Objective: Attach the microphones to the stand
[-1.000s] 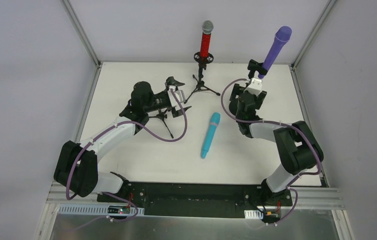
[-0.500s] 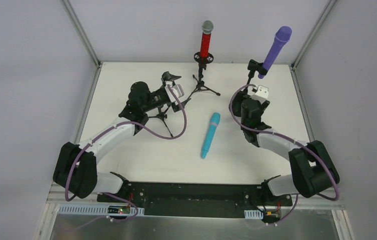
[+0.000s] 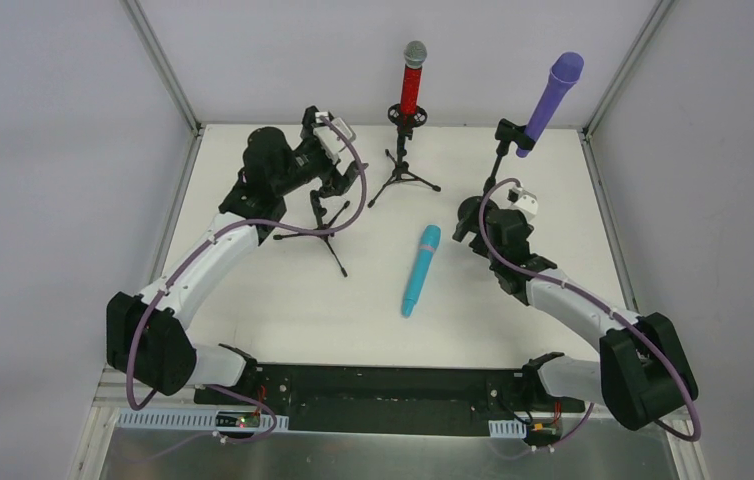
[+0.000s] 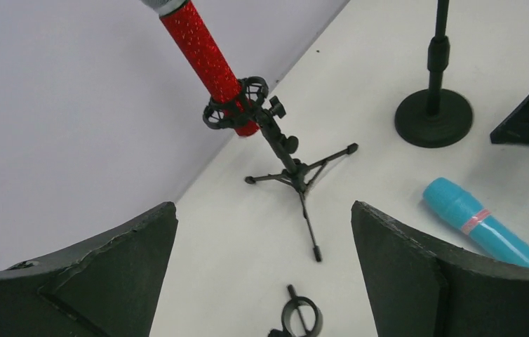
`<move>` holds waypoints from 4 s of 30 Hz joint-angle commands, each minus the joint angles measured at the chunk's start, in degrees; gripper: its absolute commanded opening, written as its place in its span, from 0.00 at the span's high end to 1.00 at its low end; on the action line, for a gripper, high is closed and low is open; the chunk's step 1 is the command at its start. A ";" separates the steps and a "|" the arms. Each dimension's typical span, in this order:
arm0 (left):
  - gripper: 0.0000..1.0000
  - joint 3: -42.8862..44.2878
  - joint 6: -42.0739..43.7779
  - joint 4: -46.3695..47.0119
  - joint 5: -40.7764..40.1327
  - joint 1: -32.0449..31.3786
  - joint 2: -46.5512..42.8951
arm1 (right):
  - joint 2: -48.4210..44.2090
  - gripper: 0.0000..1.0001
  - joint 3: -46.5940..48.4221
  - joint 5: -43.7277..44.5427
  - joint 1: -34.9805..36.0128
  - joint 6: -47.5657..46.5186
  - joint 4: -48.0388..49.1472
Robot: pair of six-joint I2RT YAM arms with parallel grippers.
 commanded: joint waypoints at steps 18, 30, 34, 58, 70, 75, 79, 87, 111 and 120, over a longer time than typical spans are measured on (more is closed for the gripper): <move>0.08 -5.18 -8.77 -17.86 15.35 13.41 -6.08 | 0.22 0.01 5.32 -15.34 1.02 4.80 -19.03; 0.16 -6.32 -4.47 -19.56 15.84 13.42 -0.32 | 1.58 0.01 6.46 -16.64 0.98 5.08 -19.51; 0.25 -6.41 -3.84 -19.70 16.39 13.38 0.71 | 2.33 0.01 7.52 -17.04 0.98 5.35 -19.61; 1.00 -7.44 1.66 -19.83 23.13 9.06 0.27 | 5.20 0.01 11.19 -18.16 2.84 5.14 -19.47; 1.00 -7.59 0.50 -19.73 15.06 -0.54 -0.58 | 8.47 0.01 14.73 -16.16 6.17 6.30 -19.83; 1.00 -7.82 0.21 -18.69 14.01 -3.22 0.75 | 10.53 0.01 15.88 -16.01 6.69 7.25 -20.11; 1.00 -8.03 -0.81 -17.33 14.48 -3.76 1.56 | 12.19 0.01 16.63 -15.91 7.27 7.24 -20.78; 0.48 -9.45 1.80 -17.21 17.38 -3.81 -0.38 | 14.12 0.01 17.16 -15.65 8.04 6.82 -20.93; 0.01 -20.96 -11.94 10.79 11.03 -0.31 -14.40 | 15.94 0.01 19.23 -14.63 9.01 5.07 -22.02; 0.01 -21.56 -20.66 15.42 -2.37 6.01 -13.72 | 16.65 0.01 19.51 -14.78 8.97 4.75 -22.32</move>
